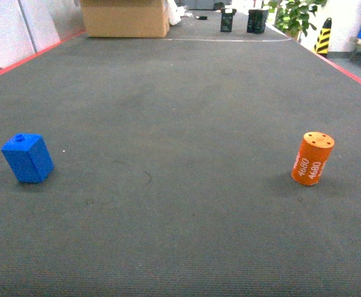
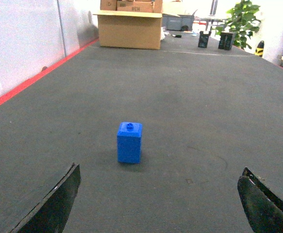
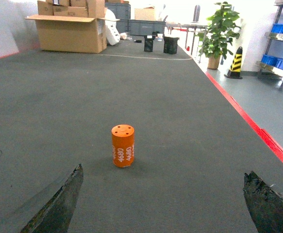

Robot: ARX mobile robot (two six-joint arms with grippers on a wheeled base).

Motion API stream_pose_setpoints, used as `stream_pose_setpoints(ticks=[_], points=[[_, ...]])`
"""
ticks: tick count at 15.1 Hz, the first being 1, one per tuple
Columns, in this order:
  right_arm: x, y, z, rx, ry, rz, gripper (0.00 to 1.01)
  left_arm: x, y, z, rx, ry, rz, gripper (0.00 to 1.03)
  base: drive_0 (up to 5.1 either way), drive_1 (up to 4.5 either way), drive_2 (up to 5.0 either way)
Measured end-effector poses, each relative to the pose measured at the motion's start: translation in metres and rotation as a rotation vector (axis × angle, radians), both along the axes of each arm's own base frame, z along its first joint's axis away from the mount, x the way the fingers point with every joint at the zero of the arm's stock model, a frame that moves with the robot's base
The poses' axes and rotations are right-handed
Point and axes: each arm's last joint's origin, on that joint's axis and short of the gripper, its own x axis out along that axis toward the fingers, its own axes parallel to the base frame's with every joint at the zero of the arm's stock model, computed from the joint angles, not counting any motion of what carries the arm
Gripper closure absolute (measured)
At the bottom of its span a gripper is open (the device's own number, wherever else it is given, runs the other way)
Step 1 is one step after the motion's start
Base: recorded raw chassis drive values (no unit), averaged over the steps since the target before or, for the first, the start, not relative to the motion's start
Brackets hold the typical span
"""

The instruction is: Sort blue parts and orange caps into right shelf containers

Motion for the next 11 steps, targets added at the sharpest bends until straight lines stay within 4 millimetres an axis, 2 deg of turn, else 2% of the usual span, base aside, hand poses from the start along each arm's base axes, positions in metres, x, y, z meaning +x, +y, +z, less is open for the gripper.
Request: stream_pose_setpoints(ticks=[11], points=[[0.0000, 0.0000, 0.0000, 0.000, 0.000, 0.000, 0.03, 0.0000, 0.0000, 0.0000, 0.000, 0.000, 0.000, 0.05, 0.0, 0.00, 0.0]])
